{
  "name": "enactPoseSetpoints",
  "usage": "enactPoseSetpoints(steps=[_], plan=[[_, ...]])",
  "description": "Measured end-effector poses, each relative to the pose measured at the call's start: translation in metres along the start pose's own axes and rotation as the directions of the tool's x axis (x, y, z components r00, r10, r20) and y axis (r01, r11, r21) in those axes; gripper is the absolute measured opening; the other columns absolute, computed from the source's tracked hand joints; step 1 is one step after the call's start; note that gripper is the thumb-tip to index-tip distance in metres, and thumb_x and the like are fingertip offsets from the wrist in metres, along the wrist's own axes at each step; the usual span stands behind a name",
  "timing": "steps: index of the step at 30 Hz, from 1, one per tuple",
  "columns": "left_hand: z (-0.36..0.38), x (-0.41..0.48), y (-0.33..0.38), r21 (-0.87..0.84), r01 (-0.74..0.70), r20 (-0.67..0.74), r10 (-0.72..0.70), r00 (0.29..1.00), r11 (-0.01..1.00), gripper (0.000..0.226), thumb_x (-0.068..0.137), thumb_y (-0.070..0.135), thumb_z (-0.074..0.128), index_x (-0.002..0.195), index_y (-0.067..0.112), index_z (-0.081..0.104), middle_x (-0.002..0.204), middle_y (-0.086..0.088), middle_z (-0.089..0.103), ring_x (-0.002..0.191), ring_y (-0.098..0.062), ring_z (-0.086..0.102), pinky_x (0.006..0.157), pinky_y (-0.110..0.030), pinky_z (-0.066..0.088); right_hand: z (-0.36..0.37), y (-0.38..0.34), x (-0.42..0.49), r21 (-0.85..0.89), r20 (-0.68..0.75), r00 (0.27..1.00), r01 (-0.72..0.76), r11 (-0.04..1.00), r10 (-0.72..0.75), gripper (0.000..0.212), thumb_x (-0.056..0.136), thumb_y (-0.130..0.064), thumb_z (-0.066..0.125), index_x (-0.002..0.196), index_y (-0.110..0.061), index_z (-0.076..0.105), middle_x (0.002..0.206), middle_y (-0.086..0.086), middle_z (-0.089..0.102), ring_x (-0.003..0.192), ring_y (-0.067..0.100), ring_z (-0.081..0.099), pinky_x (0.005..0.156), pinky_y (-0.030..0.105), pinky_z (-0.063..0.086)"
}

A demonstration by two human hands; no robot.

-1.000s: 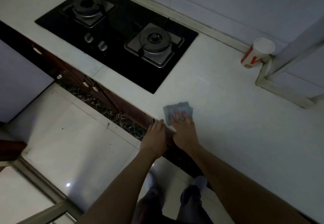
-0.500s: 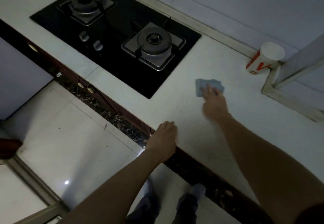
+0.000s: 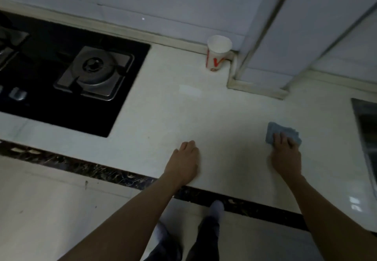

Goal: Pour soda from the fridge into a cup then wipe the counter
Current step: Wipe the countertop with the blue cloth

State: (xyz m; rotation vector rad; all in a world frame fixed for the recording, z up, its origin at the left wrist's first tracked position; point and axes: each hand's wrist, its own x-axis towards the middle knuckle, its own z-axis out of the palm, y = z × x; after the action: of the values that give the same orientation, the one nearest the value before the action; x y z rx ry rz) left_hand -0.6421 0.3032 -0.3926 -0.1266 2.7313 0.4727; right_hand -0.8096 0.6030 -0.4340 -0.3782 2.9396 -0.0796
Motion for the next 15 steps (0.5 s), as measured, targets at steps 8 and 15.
enactPoseSetpoints(steps=[8,15], plan=[[0.002,-0.014,0.003,0.090,0.095,-0.065,-0.090,0.994,0.991,0.037,0.085,0.009,0.043,0.120,0.006,0.055,0.135,-0.014,0.043,0.121,-0.030,0.040,0.101,-0.043,0.039,0.024,-0.046,-0.076,-0.002,-0.094,0.994,0.058,0.998,-0.058,0.057,0.077,-0.011,0.039,0.132,-0.004,0.055,0.136,0.018,0.054,0.121,0.041,0.050,0.086,0.053,0.047],[-0.005,-0.056,-0.033,-0.042,0.346,-0.070,-0.348,0.935,0.937,0.037,0.084,0.001,0.041,0.121,0.002,0.049,0.128,-0.015,0.044,0.115,-0.029,0.043,0.100,-0.042,0.041,0.010,-0.140,-0.016,0.128,0.025,0.987,0.157,0.979,-0.161,0.073,0.076,-0.002,0.057,0.146,-0.010,0.038,0.154,0.017,0.031,0.138,0.037,0.029,0.107,0.047,0.027]])
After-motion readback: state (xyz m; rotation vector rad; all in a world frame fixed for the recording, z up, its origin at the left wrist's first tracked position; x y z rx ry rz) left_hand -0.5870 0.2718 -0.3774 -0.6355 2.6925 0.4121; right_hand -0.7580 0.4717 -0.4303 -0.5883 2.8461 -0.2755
